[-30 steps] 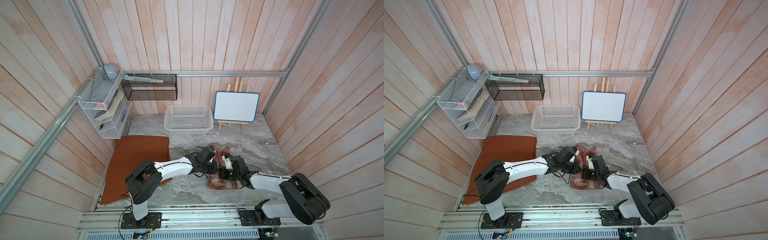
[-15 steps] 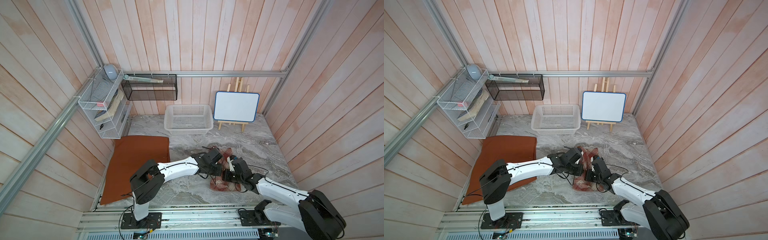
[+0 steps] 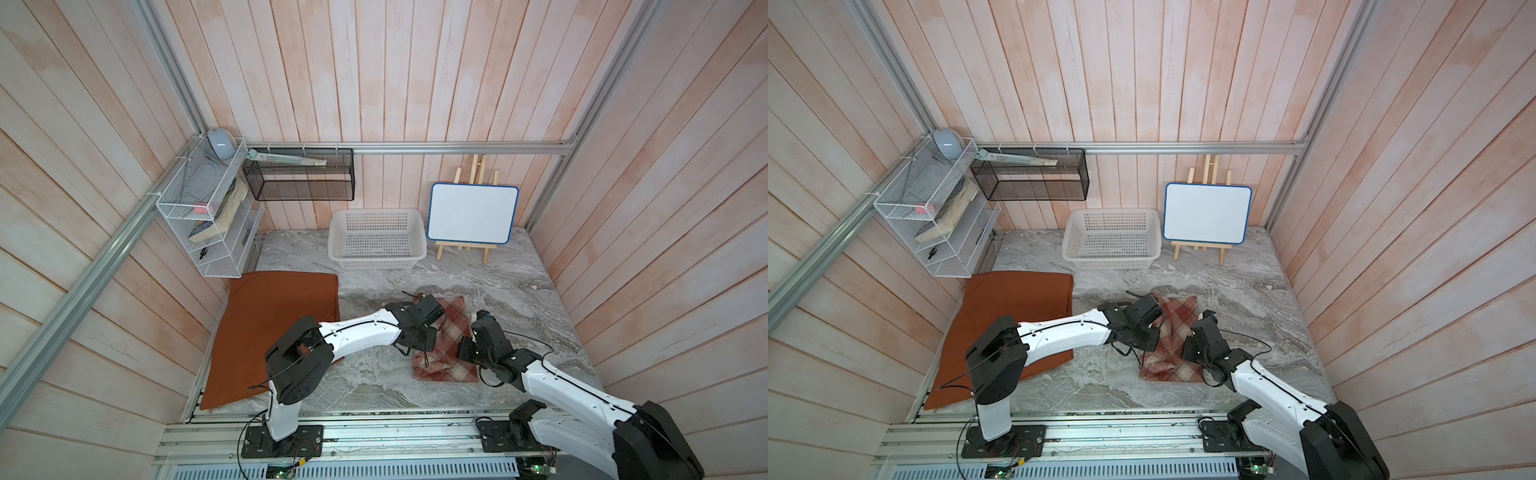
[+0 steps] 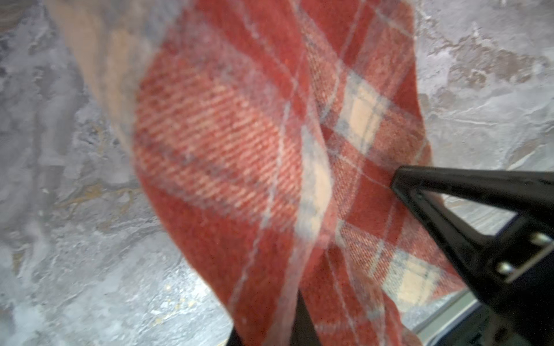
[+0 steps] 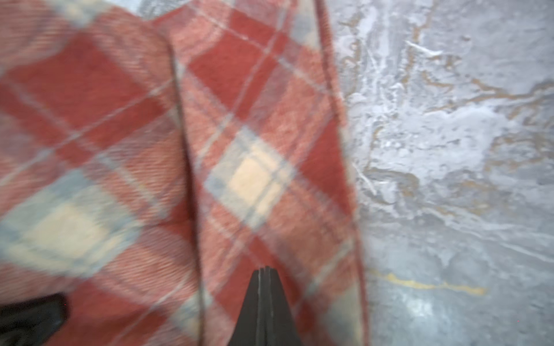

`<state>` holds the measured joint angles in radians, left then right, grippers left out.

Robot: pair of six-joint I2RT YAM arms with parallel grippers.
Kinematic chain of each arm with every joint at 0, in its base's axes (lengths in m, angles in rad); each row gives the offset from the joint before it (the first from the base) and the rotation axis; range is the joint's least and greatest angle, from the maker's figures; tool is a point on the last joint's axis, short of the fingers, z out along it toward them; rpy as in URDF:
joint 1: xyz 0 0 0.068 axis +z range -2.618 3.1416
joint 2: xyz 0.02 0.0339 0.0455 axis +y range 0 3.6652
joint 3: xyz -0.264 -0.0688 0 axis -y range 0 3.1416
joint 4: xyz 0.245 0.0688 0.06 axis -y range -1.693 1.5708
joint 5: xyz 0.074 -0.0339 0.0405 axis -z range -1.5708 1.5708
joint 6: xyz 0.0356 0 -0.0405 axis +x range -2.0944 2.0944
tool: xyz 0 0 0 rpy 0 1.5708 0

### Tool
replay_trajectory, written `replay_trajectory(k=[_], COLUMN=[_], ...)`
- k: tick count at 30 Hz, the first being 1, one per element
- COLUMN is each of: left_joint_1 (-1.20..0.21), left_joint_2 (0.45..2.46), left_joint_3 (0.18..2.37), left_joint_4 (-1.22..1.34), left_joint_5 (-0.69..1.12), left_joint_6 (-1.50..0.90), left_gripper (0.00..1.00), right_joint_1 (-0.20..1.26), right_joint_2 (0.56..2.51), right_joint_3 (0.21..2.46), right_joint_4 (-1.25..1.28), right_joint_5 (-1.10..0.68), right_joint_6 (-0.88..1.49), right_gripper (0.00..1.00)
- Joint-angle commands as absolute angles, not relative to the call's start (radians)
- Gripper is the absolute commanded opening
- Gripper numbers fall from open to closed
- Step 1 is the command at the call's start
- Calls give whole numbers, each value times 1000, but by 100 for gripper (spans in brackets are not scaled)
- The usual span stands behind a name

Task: Roll up the skirts
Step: Roll the skirt at the center of the board.

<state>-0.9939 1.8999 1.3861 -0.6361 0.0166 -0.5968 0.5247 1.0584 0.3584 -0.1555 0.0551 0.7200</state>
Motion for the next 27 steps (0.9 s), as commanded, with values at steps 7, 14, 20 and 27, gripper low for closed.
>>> replay_trajectory(k=[7, 14, 20, 27], left_joint_1=[-982, -1020, -1056, -1089], left_joint_2=[1959, 2064, 2118, 2208], left_joint_3=[1520, 1704, 1804, 1924], left_joint_4=[-894, -1008, -1018, -1029], left_joint_5=[-85, -143, -137, -97], left_joint_6=[-497, -495, -537, -558], left_gripper=[0, 0, 0, 0], right_joint_1=[523, 529, 528, 530], right_joint_2=[1196, 1181, 1193, 1190], right_joint_3=[356, 341, 319, 307], right_joint_4=[-36, -29, -1, 11], right_joint_5=[-51, -62, -76, -82], right_joint_6=[677, 671, 678, 686], right_gripper=[0, 0, 0, 0])
